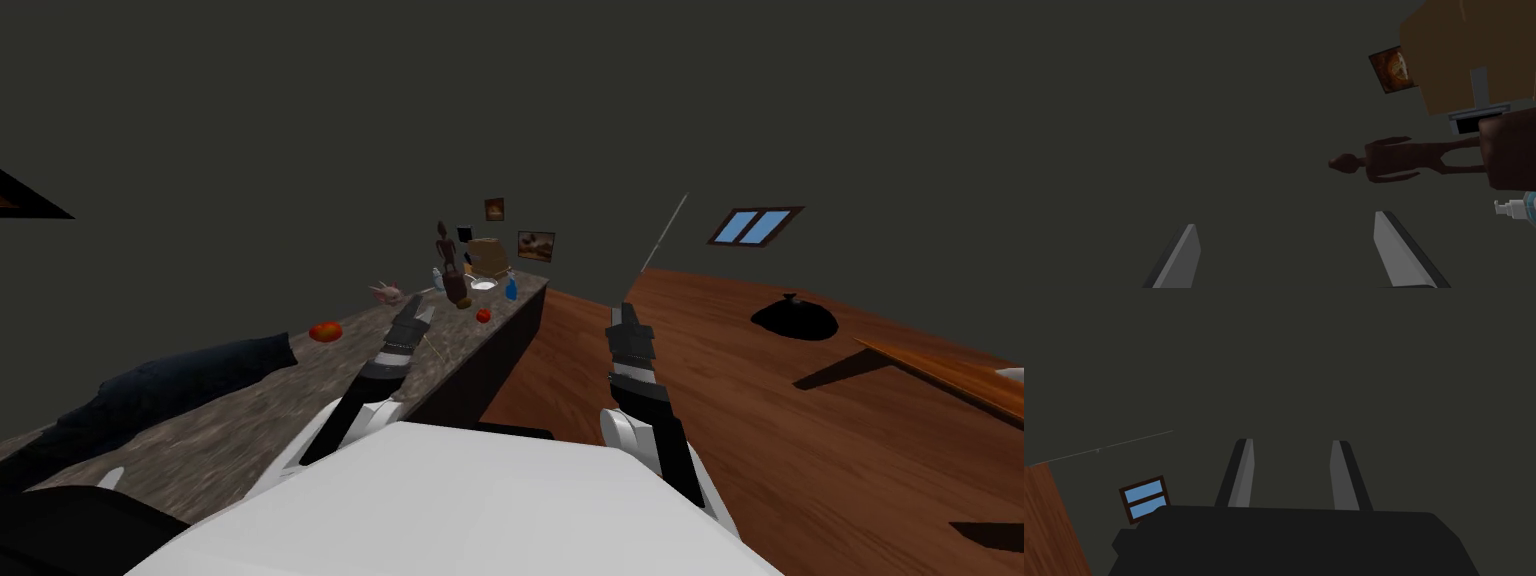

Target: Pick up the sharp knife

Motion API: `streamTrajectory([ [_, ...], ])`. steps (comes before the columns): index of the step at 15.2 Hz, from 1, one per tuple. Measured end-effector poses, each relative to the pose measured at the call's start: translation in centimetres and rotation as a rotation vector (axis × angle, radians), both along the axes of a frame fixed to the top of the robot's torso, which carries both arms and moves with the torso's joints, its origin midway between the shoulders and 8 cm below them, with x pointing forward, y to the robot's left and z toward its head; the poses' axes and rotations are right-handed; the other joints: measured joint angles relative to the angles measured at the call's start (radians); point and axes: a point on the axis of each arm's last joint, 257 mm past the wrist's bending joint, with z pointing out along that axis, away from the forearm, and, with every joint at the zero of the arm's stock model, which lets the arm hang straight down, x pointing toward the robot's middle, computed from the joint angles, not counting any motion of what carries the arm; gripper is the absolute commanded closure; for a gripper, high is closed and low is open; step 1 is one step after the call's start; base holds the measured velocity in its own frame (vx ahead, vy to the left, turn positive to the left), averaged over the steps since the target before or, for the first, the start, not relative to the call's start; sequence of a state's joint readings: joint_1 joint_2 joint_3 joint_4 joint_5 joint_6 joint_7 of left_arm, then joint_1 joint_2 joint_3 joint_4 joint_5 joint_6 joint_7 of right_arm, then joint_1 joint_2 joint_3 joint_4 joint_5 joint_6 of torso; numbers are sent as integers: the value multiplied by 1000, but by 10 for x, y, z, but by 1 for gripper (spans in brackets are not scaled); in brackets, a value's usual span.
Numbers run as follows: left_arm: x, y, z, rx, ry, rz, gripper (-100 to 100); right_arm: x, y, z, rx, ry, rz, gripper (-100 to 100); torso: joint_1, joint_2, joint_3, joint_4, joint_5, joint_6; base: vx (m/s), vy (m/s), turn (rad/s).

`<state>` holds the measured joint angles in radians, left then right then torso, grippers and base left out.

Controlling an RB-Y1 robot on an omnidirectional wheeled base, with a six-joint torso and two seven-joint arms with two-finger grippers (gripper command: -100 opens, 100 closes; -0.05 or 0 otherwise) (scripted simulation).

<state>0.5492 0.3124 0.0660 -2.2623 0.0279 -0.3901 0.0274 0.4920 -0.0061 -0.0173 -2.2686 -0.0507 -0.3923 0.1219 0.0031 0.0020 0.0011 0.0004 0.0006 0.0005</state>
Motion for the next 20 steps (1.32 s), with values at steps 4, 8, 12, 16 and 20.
streamTrajectory([
  [4, 8, 9, -23, 3, 90, -23, -100, 0, 0, 0, 0, 0, 0, 0, 0, 0, 0, 0, 0, 0, -27, 34, -135],
  [8, 15, 20, -50, 1, 186, -38, -100, 0, 0, 0, 0, 0, 0, 0, 1, 0, 0, 0, 0, 0, -27, 40, -133],
  [12, 18, 33, -75, -4, 289, -47, -100, 0, 0, 0, 0, 0, 0, 0, 1, 0, 0, 0, 0, 0, -37, 43, -163],
  [16, 18, 49, -102, -11, 398, -49, -100, 0, 0, 0, 0, 0, 0, 0, 2, 0, 0, 0, 0, 0, -38, 47, -164],
  [20, 18, 66, -129, -20, 508, -43, -100, 0, 0, 0, 0, 0, 0, 0, 1, 0, 0, 0, 0, 0, -41, 45, -155],
])
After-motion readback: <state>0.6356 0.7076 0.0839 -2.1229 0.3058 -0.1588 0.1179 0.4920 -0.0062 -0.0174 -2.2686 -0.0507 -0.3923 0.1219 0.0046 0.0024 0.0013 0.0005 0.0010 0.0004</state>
